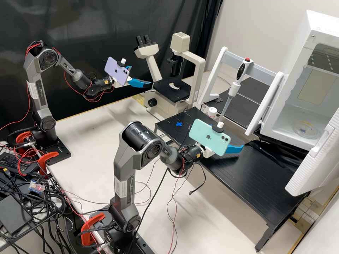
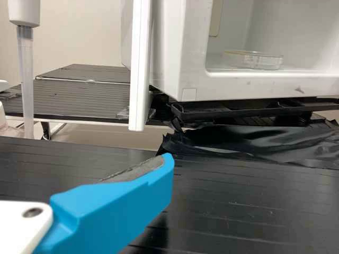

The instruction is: Move the petri dish to the microscope

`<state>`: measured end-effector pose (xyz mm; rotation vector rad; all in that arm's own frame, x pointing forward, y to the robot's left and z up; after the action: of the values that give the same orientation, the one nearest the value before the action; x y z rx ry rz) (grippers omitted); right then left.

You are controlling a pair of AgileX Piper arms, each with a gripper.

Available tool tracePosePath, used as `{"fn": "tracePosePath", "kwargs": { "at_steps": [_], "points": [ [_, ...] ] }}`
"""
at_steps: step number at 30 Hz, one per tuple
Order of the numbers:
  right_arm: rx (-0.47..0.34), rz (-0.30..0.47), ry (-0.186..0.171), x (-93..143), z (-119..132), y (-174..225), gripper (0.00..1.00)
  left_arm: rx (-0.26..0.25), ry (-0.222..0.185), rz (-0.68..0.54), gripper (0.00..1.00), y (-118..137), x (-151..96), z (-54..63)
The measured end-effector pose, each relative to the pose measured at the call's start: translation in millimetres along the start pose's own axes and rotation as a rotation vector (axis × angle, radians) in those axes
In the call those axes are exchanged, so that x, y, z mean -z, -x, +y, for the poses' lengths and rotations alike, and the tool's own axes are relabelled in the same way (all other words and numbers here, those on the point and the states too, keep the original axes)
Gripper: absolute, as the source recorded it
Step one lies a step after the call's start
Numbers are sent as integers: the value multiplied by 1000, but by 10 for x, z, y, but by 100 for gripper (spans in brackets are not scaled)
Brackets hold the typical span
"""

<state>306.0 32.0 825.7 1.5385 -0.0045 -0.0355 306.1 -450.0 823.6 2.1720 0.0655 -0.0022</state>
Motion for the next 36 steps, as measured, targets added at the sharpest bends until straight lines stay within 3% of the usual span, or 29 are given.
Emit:
{"fn": "tracePosePath", "kwargs": {
  "at_steps": [11,17,22,27,36],
  "points": [
    [-2,-3,0,-8,8,0,100,0,0,0,100,0,0,0],
    [-38,-34,-10,-125,132,20,100,0,0,0,100,0,0,0],
    [-77,-50,-53,-253,317,63,100,0,0,0,100,0,0,0],
    [-168,-78,-101,-406,617,51,100,0,0,0,100,0,0,0],
    [-286,-102,-102,-522,1064,-260,100,0,0,0,100,0,0,0]
  ]
}}
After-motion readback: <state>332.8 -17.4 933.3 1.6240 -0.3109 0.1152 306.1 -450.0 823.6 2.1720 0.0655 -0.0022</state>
